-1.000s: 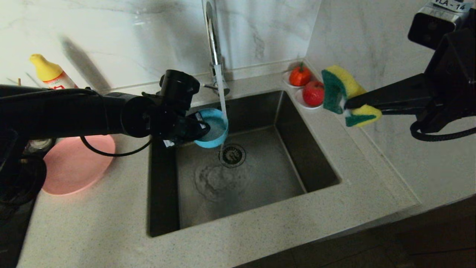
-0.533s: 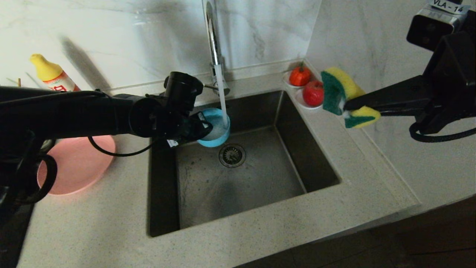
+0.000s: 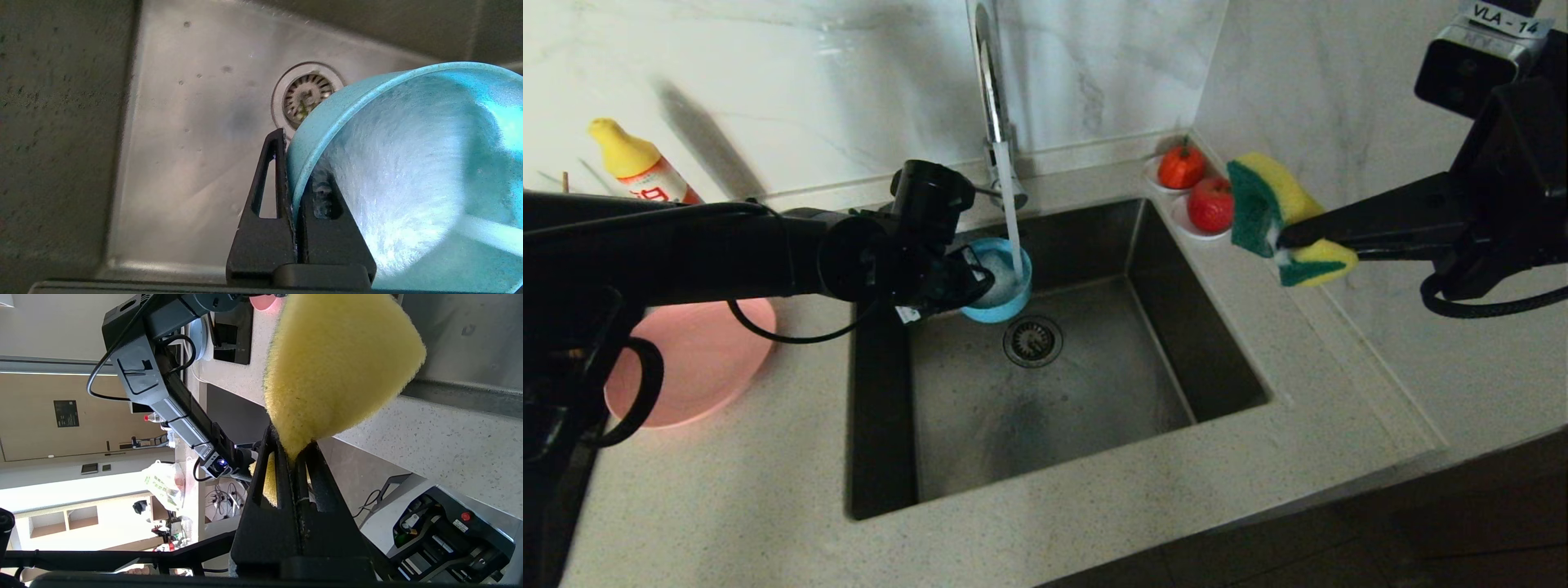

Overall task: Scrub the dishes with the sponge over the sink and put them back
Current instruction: Rinse the bowl

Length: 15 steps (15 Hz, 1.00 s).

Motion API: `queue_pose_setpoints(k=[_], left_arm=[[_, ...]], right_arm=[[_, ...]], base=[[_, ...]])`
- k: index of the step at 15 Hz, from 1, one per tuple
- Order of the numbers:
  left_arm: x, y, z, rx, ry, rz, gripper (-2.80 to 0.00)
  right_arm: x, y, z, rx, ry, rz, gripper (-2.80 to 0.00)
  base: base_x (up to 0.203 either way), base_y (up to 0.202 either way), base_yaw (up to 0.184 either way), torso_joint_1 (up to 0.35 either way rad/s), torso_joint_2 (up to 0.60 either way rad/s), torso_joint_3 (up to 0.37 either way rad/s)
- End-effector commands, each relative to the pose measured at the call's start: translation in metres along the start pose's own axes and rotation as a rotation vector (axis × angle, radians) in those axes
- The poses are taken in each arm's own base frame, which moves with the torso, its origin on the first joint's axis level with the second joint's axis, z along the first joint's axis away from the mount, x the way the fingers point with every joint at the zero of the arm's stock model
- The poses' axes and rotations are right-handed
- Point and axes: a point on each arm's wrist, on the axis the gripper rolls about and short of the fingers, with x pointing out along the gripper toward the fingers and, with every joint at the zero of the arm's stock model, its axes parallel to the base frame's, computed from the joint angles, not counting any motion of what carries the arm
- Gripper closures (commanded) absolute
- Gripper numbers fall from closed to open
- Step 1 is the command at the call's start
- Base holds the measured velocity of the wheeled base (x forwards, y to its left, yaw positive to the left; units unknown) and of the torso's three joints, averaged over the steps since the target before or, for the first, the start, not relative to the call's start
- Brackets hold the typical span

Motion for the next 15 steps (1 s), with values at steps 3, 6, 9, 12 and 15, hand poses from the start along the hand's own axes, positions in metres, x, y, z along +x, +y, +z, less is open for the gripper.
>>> queue_pose_setpoints(k=[3, 6, 9, 12, 15], left_arm=[[-0.023, 0.009, 0.004, 0.037, 0.034, 0.040, 0.00], [-0.055, 0.018, 0.016, 0.100, -0.014, 0.049, 0.00], [-0.087, 0.027, 0.029, 0.143, -0.105, 0.064, 0.00], [-0.108, 0.035, 0.034, 0.194, -0.195, 0.030, 0.00], [-0.117, 0.043, 0.032, 0.248, -0.338, -0.037, 0.00]], right_arm=[[0.000, -0.001, -0.001, 0.007, 0.005, 0.001, 0.00], [0.000, -0.001, -0.003, 0.008, 0.007, 0.001, 0.00], [0.002, -0.004, -0.004, 0.018, 0.016, -0.006, 0.00], [0.003, -0.009, -0.008, 0.037, 0.030, -0.019, 0.00], [0.004, -0.020, -0.012, 0.073, 0.039, -0.050, 0.00]], base=[[0.000, 0.000, 0.000, 0.000, 0.00, 0.000], [0.000, 0.000, 0.000, 0.000, 0.00, 0.000], [0.000, 0.000, 0.000, 0.000, 0.00, 0.000], [0.000, 0.000, 0.000, 0.000, 0.00, 0.000], [0.000, 0.000, 0.000, 0.000, 0.00, 0.000]])
